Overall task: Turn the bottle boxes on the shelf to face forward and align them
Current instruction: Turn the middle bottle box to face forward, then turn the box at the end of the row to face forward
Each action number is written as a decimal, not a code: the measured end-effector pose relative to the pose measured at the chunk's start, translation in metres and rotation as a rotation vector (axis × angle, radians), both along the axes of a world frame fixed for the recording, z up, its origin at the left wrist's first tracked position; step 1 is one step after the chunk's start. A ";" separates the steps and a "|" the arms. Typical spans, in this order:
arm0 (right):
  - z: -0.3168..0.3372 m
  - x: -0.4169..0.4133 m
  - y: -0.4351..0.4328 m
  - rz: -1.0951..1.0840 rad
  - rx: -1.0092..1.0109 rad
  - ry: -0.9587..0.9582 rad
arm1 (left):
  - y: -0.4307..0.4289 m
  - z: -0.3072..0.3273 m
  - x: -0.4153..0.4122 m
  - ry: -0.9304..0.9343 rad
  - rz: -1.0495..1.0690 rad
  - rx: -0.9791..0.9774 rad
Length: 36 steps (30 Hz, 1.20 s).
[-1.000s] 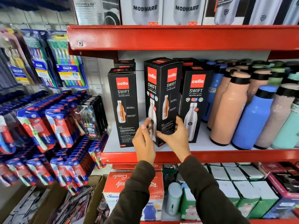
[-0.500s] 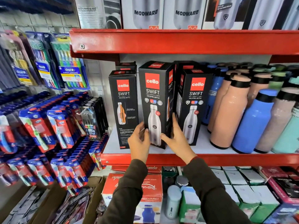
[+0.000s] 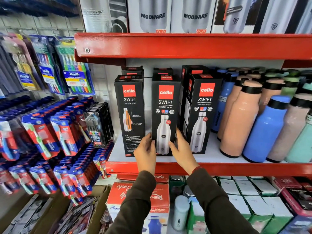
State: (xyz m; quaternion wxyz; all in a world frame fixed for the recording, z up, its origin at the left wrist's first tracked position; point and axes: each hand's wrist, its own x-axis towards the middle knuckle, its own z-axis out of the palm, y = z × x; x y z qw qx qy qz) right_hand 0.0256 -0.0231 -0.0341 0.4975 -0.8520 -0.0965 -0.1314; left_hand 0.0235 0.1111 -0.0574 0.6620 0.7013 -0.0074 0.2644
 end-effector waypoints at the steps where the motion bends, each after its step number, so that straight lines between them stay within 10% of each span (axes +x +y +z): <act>1: -0.001 0.000 0.001 -0.006 0.002 0.006 | 0.000 0.000 0.000 0.001 0.008 0.006; 23: -0.016 -0.028 0.043 -0.254 0.300 -0.416 | 0.035 0.005 -0.029 -0.251 0.102 0.156; 36: -0.026 -0.017 0.124 -0.004 0.279 -0.022 | 0.095 0.001 -0.004 -0.042 0.042 0.174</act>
